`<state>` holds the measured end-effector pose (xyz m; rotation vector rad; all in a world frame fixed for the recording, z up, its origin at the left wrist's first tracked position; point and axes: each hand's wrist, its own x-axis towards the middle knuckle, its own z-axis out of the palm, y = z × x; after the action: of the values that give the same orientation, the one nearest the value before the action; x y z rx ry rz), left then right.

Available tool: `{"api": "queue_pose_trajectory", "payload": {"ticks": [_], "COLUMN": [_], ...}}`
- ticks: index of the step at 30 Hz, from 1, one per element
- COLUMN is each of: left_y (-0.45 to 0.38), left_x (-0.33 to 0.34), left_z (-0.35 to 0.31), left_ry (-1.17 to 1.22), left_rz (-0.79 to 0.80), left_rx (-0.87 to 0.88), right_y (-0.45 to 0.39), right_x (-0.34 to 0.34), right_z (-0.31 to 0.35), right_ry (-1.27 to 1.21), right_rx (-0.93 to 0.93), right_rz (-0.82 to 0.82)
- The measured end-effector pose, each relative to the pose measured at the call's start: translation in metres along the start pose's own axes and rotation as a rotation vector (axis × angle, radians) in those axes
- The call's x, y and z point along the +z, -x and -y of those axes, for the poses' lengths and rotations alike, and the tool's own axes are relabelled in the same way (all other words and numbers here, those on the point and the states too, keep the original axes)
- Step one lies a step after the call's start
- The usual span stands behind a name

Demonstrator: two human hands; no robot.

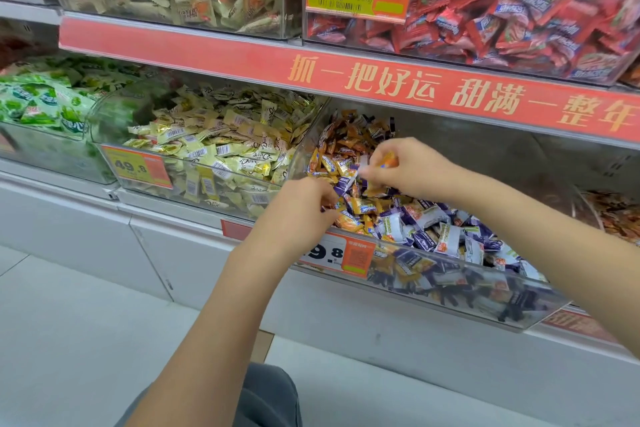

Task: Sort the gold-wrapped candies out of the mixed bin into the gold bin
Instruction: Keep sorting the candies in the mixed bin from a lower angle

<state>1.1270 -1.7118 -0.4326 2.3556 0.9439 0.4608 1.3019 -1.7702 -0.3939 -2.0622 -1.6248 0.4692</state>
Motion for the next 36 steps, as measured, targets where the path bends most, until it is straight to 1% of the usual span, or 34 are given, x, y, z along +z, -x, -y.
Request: {"api": "queue_pose_trajectory", "payload": {"ticks": [2,5,8,10,11,13,16,21,23,25,27,30,33,36], "left_y": [-0.003,-0.013,-0.018,-0.020,-0.021,-0.021,-0.019,-0.018,-0.019,-0.019,-0.019,-0.020,-0.018,-0.016], "left_x": [-0.001,-0.003,-0.001,0.001,0.002,0.002,0.000,-0.001,-0.001,0.000,0.000,-0.001,0.001,0.000], "left_z": [-0.006,-0.011,-0.013,-0.012,-0.011,-0.010,-0.010,-0.008,-0.008,-0.009,-0.008,-0.005,-0.006,-0.006], "left_ry": [-0.012,0.032,0.010,-0.031,-0.050,-0.056,-0.058,-0.030,-0.030,-0.041,-0.030,0.029,0.119,0.202], "left_rz": [0.060,0.139,0.145,0.129,0.118,0.130,0.177,0.220,0.240,0.247,0.235,0.158,0.082,0.081], "left_rx": [-0.017,-0.071,-0.120,-0.147,-0.148,-0.130,-0.088,-0.054,-0.051,-0.039,-0.038,-0.067,-0.123,-0.154], "right_y": [0.003,0.011,0.019,0.022,0.023,0.023,0.024,0.017,0.014,0.013,0.012,0.008,0.008,0.010], "right_x": [-0.007,-0.008,-0.001,0.003,0.003,0.001,0.002,0.006,0.007,0.007,0.007,0.016,0.023,0.021], "right_z": [0.000,0.007,0.014,0.012,0.011,0.009,0.010,0.020,0.018,0.017,0.021,0.021,0.016,0.014], "right_ry": [-0.047,0.044,0.104,0.037,0.051,0.178,0.291,0.473,0.425,0.354,0.372,0.416,0.412,0.256], "right_rx": [0.025,-0.049,-0.113,-0.075,-0.057,-0.028,0.027,0.055,0.080,0.127,0.150,0.132,0.062,0.076], "right_rz": [-0.060,-0.007,0.090,0.175,0.216,0.321,0.476,0.604,0.647,0.673,0.681,0.622,0.545,0.508]}}
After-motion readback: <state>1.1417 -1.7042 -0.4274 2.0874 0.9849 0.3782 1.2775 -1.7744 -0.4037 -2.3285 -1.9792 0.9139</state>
